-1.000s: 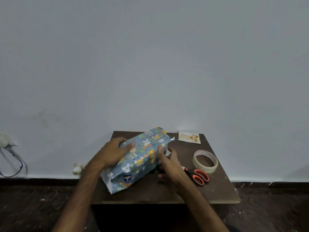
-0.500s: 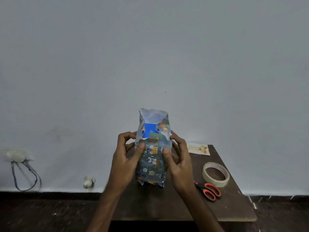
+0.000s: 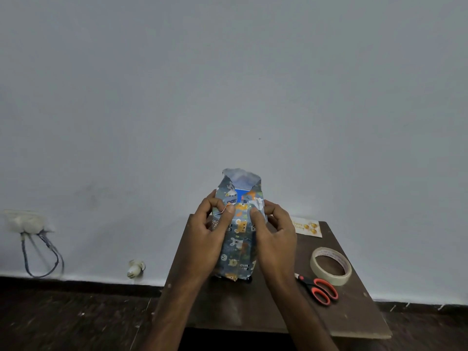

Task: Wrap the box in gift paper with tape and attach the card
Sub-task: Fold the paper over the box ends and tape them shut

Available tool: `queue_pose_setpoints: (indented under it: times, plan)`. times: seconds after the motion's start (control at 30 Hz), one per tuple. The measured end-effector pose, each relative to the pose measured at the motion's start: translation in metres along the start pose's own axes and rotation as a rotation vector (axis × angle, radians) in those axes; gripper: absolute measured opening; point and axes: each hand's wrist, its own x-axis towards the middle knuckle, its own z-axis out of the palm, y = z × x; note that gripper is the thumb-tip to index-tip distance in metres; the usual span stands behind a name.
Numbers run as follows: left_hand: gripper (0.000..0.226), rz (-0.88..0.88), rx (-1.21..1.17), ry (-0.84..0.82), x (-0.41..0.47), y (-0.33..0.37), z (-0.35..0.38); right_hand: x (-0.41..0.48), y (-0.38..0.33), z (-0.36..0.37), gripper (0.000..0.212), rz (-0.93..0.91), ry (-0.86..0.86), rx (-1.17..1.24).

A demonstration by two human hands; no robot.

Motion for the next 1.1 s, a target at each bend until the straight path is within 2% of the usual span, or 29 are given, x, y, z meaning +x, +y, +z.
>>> queue_pose_setpoints:
  times: [0.13,0.27,0.37,0.43,0.67,0.73,0.8,0.87,0.93,1.0,1.1]
  plan:
    - [0.040,0.026,0.175,0.101,0.003,-0.011,0.005,0.000,-0.001,0.003,0.010,0.002,0.023,-0.118]
    - [0.037,-0.007,0.154,0.171,0.004,-0.012,0.008,0.002,-0.002,0.004,0.010,0.079,0.002,-0.105]
    - [0.026,-0.008,0.116,0.189,0.002,-0.007,0.011,0.002,-0.002,0.002,0.025,0.104,0.006,-0.061]
    - [0.019,-0.018,0.084,0.201,0.001,-0.004,0.013,0.001,0.000,0.002,0.020,0.067,0.006,-0.102]
    - [0.010,-0.004,0.023,0.244,-0.001,-0.004,0.014,0.002,-0.010,-0.002,0.028,-0.123,-0.014,-0.451]
    - [0.027,0.006,-0.030,0.247,-0.002,-0.001,0.013,0.004,-0.013,-0.003,0.031,-0.136,-0.005,-0.513]
    - [0.048,-0.025,-0.052,0.229,0.001,-0.001,0.012,0.006,-0.012,-0.004,0.022,-0.113,-0.015,-0.442]
    - [0.060,-0.074,-0.032,0.174,0.006,-0.001,0.009,0.010,-0.011,-0.006,0.017,0.016,-0.078,-0.246]
    - [0.058,-0.122,0.027,0.085,0.013,-0.002,0.004,0.016,-0.013,-0.011,0.038,0.210,-0.212,-0.040]
    - [0.052,-0.156,0.035,-0.009,0.019,-0.004,-0.002,0.023,-0.013,-0.017,0.055,0.295,-0.354,0.025]
    - [0.048,-0.125,0.022,-0.076,0.023,-0.008,-0.007,0.029,-0.014,-0.021,0.051,0.332,-0.523,0.083]
